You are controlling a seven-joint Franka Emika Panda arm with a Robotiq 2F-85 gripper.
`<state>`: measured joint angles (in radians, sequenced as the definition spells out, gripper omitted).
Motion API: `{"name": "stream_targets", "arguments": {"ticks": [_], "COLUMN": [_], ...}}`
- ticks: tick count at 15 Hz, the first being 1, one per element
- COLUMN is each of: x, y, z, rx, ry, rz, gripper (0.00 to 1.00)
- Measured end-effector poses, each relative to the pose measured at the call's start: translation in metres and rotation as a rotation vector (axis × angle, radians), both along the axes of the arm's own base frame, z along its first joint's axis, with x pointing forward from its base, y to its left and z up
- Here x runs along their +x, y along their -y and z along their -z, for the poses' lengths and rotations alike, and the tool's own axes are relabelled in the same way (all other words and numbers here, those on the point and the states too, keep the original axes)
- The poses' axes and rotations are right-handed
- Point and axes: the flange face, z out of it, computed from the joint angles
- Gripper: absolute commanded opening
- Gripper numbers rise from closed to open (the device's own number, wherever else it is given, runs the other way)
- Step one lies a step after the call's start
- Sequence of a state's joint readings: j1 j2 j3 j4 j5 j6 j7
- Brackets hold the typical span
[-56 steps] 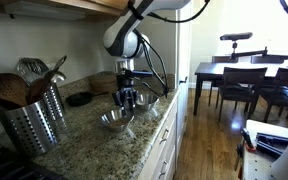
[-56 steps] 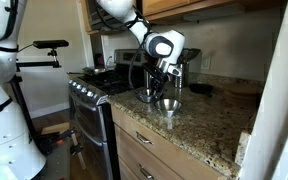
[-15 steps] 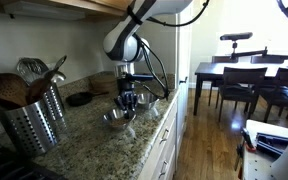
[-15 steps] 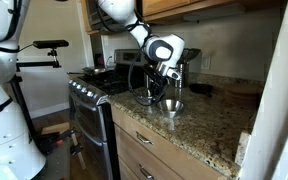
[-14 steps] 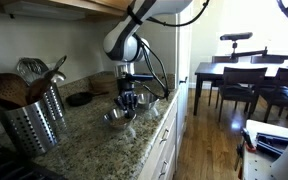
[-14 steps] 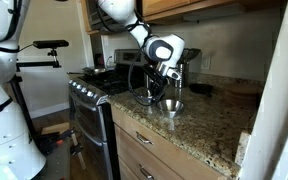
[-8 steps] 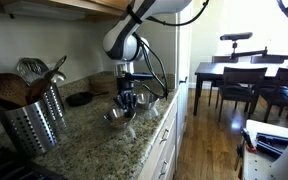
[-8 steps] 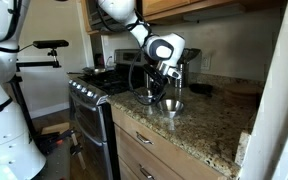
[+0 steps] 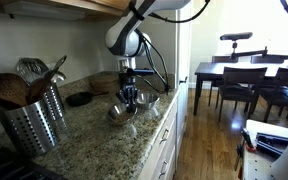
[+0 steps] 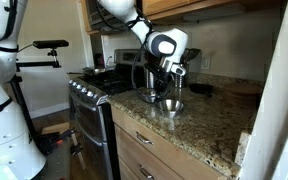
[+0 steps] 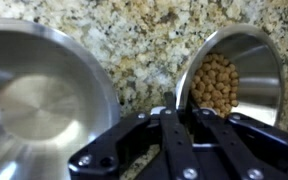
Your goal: Pour the contents of the left bowl into the right bowl
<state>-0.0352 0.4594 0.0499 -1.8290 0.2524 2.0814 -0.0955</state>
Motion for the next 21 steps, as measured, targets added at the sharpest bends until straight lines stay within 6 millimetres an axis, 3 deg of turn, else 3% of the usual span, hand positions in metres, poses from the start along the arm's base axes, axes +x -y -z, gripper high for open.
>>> {"name": "stream_targets", "arguments": {"ticks": [10, 11, 12, 14, 18, 21], "x": [0.002, 0.002, 0.002, 0.002, -0.001, -0.003], "y": [0.022, 0.022, 0.022, 0.022, 0.019, 0.015], "z": [-0.034, -0.036, -0.038, -0.038, -0.034, -0.031], "rx": [-0.063, -0.065, -0.068, -0.071, -0.071, -0.070], "ry": [0.049, 0.052, 0.054, 0.054, 0.044, 0.037], "rz": [0.015, 0.017, 0.016, 0.013, 0.008, 0.001], "gripper": [0.09, 0.16, 0.40, 0.44, 0.67, 0.75]}}
